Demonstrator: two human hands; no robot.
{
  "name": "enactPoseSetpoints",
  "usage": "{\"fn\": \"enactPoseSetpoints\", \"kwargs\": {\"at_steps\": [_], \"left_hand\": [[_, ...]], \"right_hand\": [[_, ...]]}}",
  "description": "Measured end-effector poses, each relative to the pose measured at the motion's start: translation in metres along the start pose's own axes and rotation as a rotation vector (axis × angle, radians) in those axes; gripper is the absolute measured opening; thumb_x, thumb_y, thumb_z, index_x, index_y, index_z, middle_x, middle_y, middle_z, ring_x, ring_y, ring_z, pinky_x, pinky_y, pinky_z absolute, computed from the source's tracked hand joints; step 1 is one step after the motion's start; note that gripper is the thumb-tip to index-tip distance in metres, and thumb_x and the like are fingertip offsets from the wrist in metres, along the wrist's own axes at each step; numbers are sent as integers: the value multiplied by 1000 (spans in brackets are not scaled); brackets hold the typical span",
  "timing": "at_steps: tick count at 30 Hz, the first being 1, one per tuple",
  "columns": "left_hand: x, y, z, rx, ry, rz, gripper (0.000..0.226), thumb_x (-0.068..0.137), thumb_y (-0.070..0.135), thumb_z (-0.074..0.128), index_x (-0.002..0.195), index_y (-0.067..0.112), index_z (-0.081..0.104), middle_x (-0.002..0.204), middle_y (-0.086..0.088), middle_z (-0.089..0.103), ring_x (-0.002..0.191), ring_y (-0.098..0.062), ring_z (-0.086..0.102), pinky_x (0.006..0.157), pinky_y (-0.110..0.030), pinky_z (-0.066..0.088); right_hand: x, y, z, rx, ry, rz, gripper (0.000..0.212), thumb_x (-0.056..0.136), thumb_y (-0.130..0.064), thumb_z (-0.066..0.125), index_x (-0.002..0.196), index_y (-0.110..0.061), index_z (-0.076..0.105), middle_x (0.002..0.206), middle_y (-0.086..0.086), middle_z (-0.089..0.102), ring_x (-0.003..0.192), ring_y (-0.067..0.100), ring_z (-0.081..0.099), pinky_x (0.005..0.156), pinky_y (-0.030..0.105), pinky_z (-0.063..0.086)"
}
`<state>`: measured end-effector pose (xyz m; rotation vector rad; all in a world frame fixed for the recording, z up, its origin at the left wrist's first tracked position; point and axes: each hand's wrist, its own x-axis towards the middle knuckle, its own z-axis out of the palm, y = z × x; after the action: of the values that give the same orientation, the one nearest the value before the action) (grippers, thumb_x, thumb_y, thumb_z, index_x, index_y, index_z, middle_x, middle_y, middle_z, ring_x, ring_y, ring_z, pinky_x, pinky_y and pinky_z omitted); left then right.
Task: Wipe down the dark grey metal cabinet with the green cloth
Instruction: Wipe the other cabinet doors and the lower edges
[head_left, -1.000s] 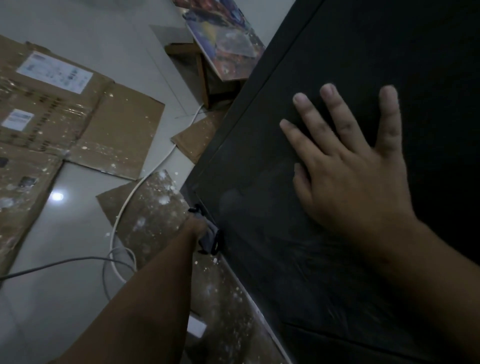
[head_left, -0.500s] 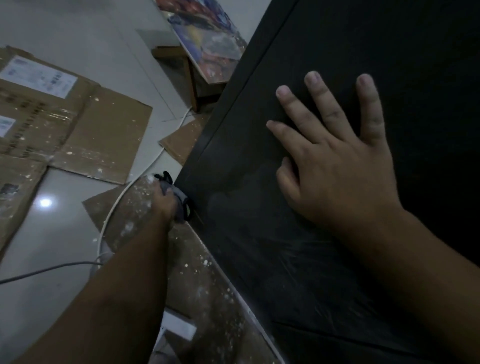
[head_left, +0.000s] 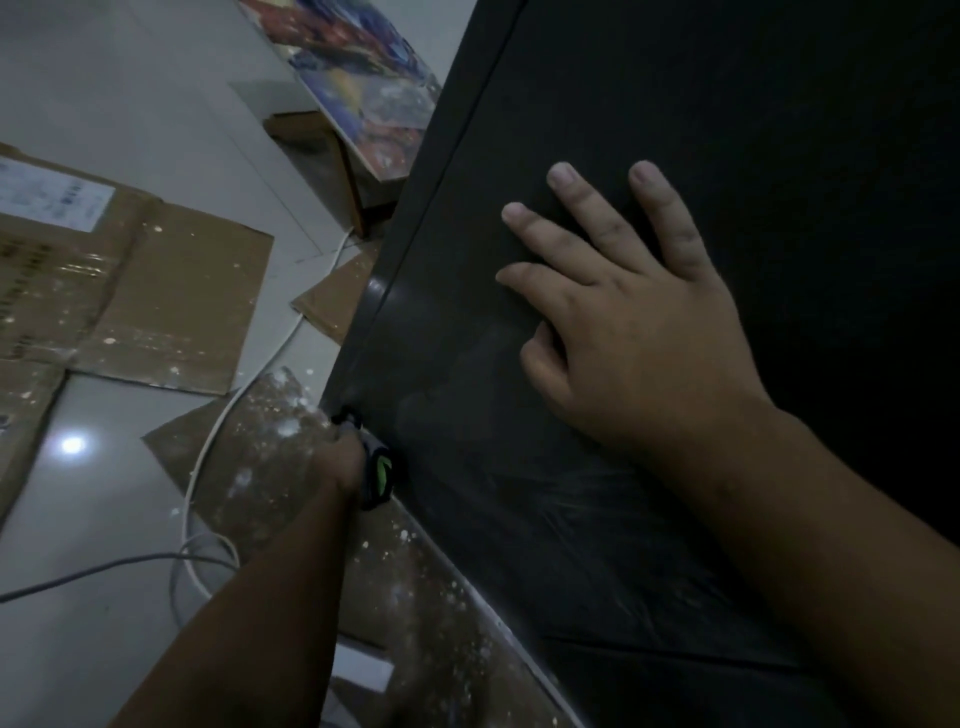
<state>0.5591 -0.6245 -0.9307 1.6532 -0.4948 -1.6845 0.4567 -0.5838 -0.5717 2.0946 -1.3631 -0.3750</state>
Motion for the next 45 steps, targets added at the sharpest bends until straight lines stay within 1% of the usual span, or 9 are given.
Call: {"fn": "enactPoseSetpoints", "kwargs": {"at_steps": [5,11,16,22,27,33,37,41,45], "left_hand": [[-33,43,19,-222,206,266,32,91,35,47,109,13,63,103,-24,62,98,-42,61,84,-53,50],[-123,88,64,-345,300,540,43,93,25,47,128,7,62,120,-6,50,103,-4,45,84,-3,32],[-176,69,94,-189,279,892,42,97,29,47,126,2,62,119,-15,50,100,-8,49,88,-6,36],[-177,80,81,-160,253,1000,35,100,21,45,129,5,56,117,-12,54,104,13,50,87,-3,36],[-153,128,62,-223,297,911,35,103,18,50,137,9,53,125,-1,49,105,25,45,86,2,34],[-181,90,86,-85,217,1219,28,95,16,57,121,10,64,116,-14,51,106,-12,53,94,-16,41],[-187,71,85,-37,92,1434,23,93,17,60,115,20,64,108,-7,51,101,-16,56,87,-30,48],[-175,93,78,-178,295,1235,28,99,10,55,124,22,59,113,0,54,107,8,53,88,-20,47],[-194,92,93,-144,243,1256,27,98,12,54,125,14,60,116,-20,51,110,9,48,93,-10,40]], "right_hand": [[-28,12,-16,64,89,145,50,92,-32,44,138,-22,59,160,2,37,154,21,19,125,46,1],[-94,26,-20,81,191,377,52,93,-26,46,145,-24,52,165,-9,25,155,12,6,123,59,4],[-133,26,-12,63,220,437,55,91,-23,50,145,-25,51,164,-6,27,155,16,11,124,49,-6],[-183,22,10,109,251,565,53,98,-26,38,151,-26,45,165,-3,28,155,26,15,101,79,33],[-230,14,31,64,148,594,53,98,-26,38,149,-22,48,157,10,43,148,43,29,102,82,27],[-236,10,31,100,179,633,55,97,-25,37,152,-26,44,164,1,29,154,33,17,98,84,27],[-224,5,31,124,249,668,60,93,-25,43,151,-32,35,168,-12,14,156,20,3,104,83,16],[-226,10,32,100,267,649,57,94,-25,43,151,-29,37,168,-11,16,156,18,2,119,52,-12],[-224,10,32,81,268,645,56,95,-26,44,150,-29,39,168,-11,14,156,17,0,119,47,-17]]}}
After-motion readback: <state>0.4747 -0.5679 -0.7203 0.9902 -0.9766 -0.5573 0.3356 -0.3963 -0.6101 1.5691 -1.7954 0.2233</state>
